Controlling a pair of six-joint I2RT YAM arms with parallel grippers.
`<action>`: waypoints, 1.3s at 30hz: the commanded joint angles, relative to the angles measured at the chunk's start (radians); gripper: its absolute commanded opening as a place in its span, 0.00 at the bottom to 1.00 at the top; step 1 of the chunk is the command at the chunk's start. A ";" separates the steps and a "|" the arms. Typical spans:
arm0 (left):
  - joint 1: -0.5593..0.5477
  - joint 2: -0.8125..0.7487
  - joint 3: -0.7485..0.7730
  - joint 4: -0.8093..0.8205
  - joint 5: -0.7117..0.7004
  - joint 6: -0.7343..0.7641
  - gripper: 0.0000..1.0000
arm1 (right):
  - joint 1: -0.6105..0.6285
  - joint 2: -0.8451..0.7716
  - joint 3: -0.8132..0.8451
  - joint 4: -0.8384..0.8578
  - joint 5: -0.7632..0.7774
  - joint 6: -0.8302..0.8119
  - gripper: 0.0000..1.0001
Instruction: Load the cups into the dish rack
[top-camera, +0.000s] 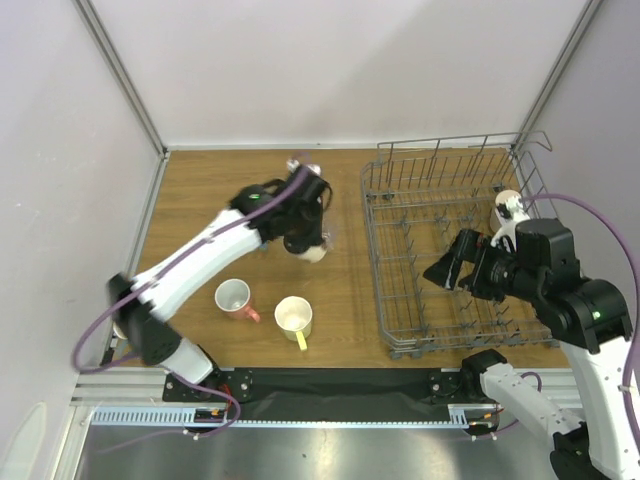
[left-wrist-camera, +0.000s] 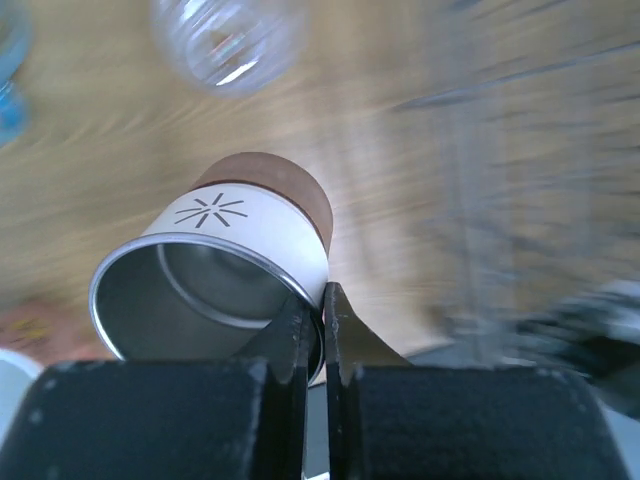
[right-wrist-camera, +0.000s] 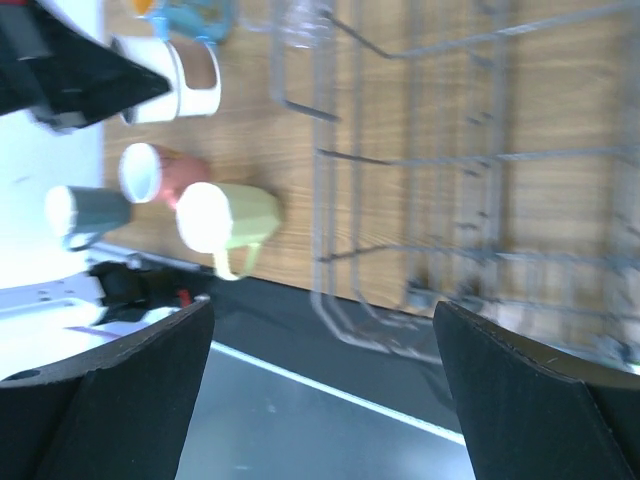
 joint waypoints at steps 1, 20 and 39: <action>0.008 -0.176 0.068 0.120 0.147 -0.082 0.00 | 0.003 0.036 -0.009 0.193 -0.147 0.042 1.00; -0.029 -0.714 -0.748 1.416 0.218 -0.927 0.00 | 0.102 0.120 -0.202 1.082 -0.356 0.567 1.00; -0.119 -0.713 -0.810 1.603 0.041 -0.980 0.00 | 0.348 0.193 -0.144 1.142 -0.016 0.497 1.00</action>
